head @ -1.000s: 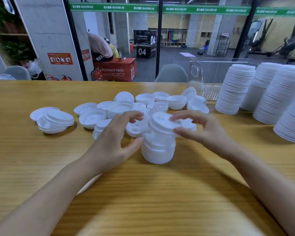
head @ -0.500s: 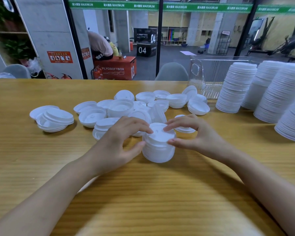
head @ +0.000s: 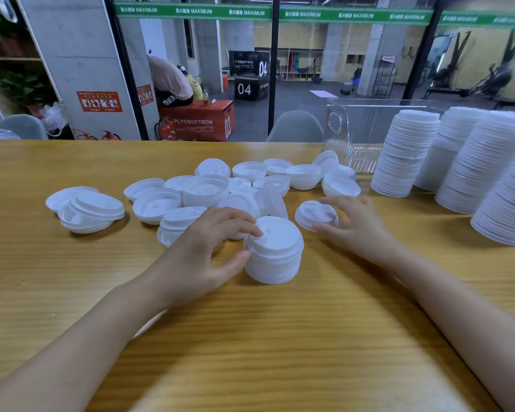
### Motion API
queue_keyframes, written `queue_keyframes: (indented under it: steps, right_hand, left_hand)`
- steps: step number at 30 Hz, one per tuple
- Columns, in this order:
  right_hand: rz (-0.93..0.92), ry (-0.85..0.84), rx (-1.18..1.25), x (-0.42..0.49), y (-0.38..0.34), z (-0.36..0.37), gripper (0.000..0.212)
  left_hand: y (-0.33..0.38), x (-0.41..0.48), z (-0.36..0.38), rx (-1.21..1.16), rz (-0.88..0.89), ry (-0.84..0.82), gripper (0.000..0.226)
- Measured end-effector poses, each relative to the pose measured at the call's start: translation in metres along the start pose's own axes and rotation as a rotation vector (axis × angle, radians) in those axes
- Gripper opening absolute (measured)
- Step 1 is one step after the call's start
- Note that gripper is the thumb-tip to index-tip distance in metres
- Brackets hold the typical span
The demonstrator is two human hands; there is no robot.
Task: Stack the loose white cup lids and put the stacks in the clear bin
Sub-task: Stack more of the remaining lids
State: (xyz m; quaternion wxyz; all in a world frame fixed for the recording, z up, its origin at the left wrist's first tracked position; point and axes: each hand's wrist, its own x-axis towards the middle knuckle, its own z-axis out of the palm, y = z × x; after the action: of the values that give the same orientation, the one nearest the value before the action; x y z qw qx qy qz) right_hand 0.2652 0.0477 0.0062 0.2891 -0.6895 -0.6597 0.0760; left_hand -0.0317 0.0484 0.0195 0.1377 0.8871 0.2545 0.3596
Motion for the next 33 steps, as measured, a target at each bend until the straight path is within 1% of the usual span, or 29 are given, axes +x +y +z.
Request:
queue_keyframes:
  steps: [2,6,10,17,18,19,21,23,26,29,33]
  right_hand:
    - [0.02,-0.034,-0.041,0.001,0.0,0.002,0.051]
    - [0.025,0.013,-0.063,0.003,-0.001,0.003,0.042]
    - [0.035,0.026,-0.084,0.004,0.001,0.005,0.037]
    - [0.088,0.073,-0.107,0.009,0.005,0.006,0.035]
    - [0.08,0.096,-0.076,0.009,0.004,0.004,0.036]
    - [0.05,0.132,0.001,0.007,0.001,0.001,0.035]
    - [-0.057,0.17,0.257,0.0,-0.011,-0.008,0.033]
    - [-0.178,0.099,0.446,-0.013,-0.03,-0.017,0.036]
    - [-0.354,-0.014,0.441,-0.026,-0.05,-0.017,0.042]
    - [-0.389,-0.109,0.395,-0.029,-0.056,-0.01,0.042]
    - [-0.412,-0.107,0.34,-0.03,-0.055,-0.007,0.042]
  left_hand:
    - [0.0,0.0,0.0,0.001,-0.004,0.001,0.029]
    - [0.0,0.0,0.0,-0.001,-0.007,-0.001,0.03]
    - [0.0,0.0,0.0,-0.006,-0.004,0.0,0.03]
    - [-0.001,0.0,0.001,0.002,-0.003,0.012,0.031]
    - [-0.002,0.0,0.001,0.006,-0.006,0.017,0.032]
    - [-0.002,0.0,0.001,0.014,-0.011,0.026,0.033]
    - [-0.002,0.0,0.0,0.024,-0.039,0.064,0.038]
    - [-0.003,0.0,-0.001,0.013,-0.087,0.113,0.043]
    - [-0.003,0.001,-0.002,0.015,-0.112,0.158,0.046]
    - [-0.003,0.001,-0.001,0.011,-0.101,0.151,0.044]
    - [-0.005,0.001,-0.001,0.036,-0.077,0.141,0.043]
